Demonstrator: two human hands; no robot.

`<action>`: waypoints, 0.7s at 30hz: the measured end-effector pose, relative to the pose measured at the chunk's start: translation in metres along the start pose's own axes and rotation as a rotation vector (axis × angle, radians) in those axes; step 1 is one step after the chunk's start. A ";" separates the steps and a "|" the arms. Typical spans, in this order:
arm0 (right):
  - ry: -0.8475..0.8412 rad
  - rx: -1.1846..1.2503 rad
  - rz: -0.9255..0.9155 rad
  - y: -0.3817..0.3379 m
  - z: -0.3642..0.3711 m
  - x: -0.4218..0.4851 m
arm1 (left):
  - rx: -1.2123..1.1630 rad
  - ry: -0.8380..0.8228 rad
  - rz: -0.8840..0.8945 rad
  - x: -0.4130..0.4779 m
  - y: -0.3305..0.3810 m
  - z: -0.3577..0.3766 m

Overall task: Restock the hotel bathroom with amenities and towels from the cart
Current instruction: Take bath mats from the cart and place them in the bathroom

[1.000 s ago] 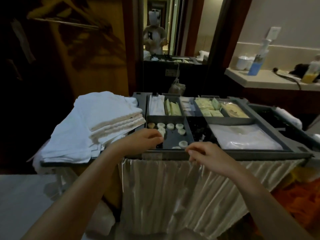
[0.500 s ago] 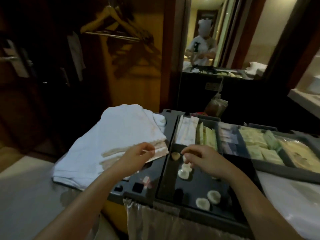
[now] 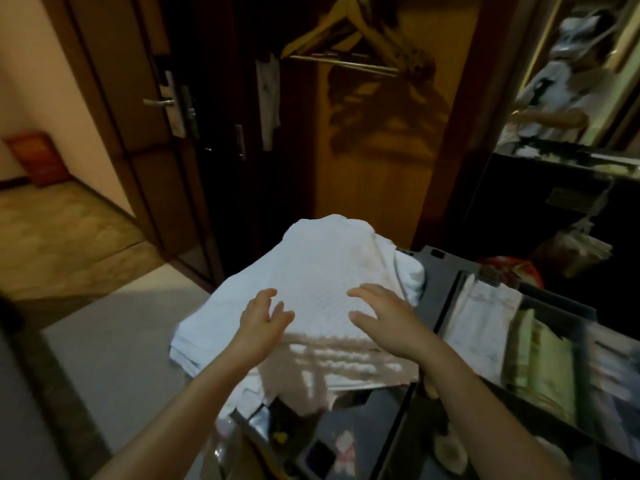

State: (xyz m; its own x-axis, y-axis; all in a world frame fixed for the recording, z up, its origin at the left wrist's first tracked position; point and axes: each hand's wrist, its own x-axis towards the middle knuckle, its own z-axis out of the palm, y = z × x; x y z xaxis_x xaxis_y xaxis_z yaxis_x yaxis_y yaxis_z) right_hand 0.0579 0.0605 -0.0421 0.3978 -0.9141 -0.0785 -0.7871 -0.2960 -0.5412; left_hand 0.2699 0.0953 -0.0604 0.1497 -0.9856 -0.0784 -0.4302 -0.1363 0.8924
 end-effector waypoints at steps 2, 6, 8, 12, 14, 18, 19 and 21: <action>0.001 -0.054 0.054 -0.003 0.010 0.028 | -0.071 -0.011 -0.032 0.018 -0.003 -0.004; 0.053 -0.160 0.166 -0.003 0.036 0.070 | -0.169 0.019 -0.050 0.061 -0.008 -0.012; 0.135 -0.230 0.196 0.000 0.045 0.082 | -0.179 0.004 -0.045 0.085 -0.007 -0.014; 0.211 -0.197 0.305 0.006 0.044 0.099 | -0.177 -0.076 -0.040 0.122 0.001 -0.011; 0.234 -0.168 0.352 0.009 0.043 0.103 | -0.187 -0.107 -0.069 0.139 0.004 -0.011; 0.293 -0.050 0.426 0.014 0.040 0.105 | -0.544 -0.188 -0.317 0.177 0.012 -0.012; 0.306 -0.026 0.440 0.014 0.039 0.105 | -0.640 -0.214 -0.384 0.186 0.013 -0.012; 0.331 0.013 0.463 0.015 0.038 0.104 | -0.654 -0.302 -0.469 0.201 0.015 -0.011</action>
State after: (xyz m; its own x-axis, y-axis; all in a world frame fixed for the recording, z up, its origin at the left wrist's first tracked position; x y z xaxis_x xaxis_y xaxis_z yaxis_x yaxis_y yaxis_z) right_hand 0.1057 -0.0281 -0.0900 -0.1580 -0.9864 -0.0443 -0.8377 0.1577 -0.5229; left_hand 0.3034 -0.1033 -0.0582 -0.0996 -0.8387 -0.5355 0.2308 -0.5430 0.8074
